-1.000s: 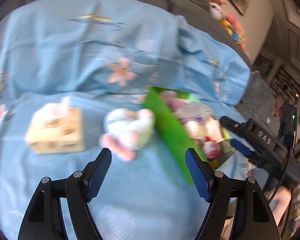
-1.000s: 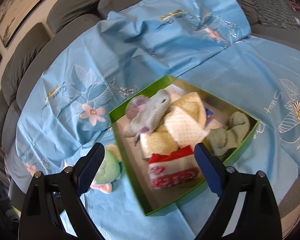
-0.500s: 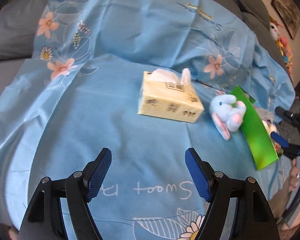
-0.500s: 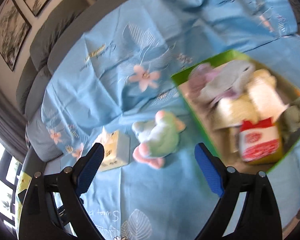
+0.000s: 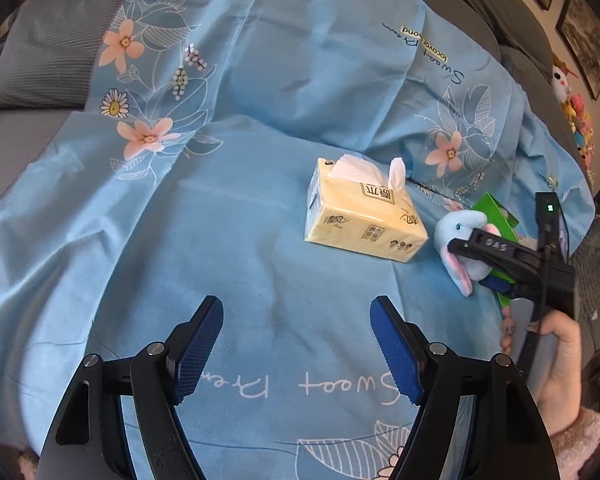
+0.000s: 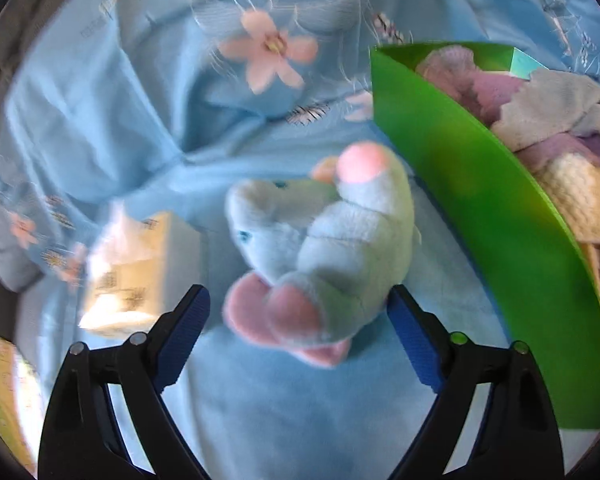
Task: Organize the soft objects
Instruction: 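Grasp the plush bunny with the right gripper and lift it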
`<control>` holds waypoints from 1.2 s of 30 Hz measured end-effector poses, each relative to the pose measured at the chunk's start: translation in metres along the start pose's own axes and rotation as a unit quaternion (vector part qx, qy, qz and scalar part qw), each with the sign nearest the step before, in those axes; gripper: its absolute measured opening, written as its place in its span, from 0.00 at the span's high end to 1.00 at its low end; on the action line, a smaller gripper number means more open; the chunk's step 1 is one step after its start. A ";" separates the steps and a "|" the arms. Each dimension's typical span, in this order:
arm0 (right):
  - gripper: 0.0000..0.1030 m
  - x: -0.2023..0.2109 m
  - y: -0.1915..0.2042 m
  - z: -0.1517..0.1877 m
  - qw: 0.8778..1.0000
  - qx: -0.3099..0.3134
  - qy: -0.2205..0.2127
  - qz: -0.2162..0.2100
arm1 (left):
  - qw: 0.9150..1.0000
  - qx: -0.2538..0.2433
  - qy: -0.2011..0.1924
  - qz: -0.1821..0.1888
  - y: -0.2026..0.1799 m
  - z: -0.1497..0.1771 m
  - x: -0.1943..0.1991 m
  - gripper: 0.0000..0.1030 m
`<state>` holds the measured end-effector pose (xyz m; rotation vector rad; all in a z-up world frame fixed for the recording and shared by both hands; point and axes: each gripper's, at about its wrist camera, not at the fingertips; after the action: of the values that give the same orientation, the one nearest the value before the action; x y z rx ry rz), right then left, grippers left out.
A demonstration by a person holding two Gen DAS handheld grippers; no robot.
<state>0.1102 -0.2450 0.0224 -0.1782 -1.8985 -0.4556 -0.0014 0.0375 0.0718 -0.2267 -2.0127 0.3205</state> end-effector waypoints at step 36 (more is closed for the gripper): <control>0.21 0.070 -0.009 0.038 0.997 0.023 -0.021 -0.072 | 1.000 0.011 0.018 -0.006 0.019 0.008 0.004 0.26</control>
<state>0.0485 -0.2443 0.0732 -0.0205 -1.9695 -0.5092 -0.0101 0.0561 0.0653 -0.2051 -1.9737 0.3274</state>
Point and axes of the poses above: each gripper's, at about its wrist camera, not at the fingertips, and x roughly against the way its jaws point, y to its left, z to its underside, and after that the axes turned 13 degrees about y, right-handed
